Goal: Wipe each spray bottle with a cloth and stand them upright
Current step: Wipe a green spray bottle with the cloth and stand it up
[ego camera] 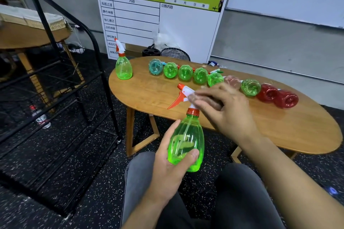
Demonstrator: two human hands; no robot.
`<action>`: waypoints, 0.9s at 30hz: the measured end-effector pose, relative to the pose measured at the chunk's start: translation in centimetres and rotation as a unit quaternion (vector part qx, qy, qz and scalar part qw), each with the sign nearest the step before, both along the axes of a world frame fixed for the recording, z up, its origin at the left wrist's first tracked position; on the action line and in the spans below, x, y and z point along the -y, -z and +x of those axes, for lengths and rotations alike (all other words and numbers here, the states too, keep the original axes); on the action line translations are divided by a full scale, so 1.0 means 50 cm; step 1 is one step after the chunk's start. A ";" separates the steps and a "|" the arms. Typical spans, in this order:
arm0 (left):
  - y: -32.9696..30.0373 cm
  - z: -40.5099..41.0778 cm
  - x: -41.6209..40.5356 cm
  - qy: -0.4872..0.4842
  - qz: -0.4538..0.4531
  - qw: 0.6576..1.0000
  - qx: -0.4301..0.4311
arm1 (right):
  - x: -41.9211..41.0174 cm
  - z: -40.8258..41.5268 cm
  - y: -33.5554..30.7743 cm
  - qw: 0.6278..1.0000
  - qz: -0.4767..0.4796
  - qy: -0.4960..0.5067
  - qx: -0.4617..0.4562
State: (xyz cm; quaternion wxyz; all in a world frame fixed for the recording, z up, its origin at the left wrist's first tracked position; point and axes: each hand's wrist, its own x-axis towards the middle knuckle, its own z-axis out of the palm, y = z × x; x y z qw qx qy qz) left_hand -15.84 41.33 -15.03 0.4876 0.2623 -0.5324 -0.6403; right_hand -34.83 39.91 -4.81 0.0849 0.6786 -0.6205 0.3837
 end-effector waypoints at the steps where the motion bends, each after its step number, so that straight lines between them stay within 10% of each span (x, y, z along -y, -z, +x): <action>1: 0.001 0.001 0.002 -0.007 0.002 1.000 0.001 | -0.003 0.007 0.005 0.999 0.029 -0.038 -0.006; 27: 0.003 0.002 0.005 0.005 0.009 1.000 0.017 | 0.007 0.005 -0.010 0.997 0.068 -0.042 -0.019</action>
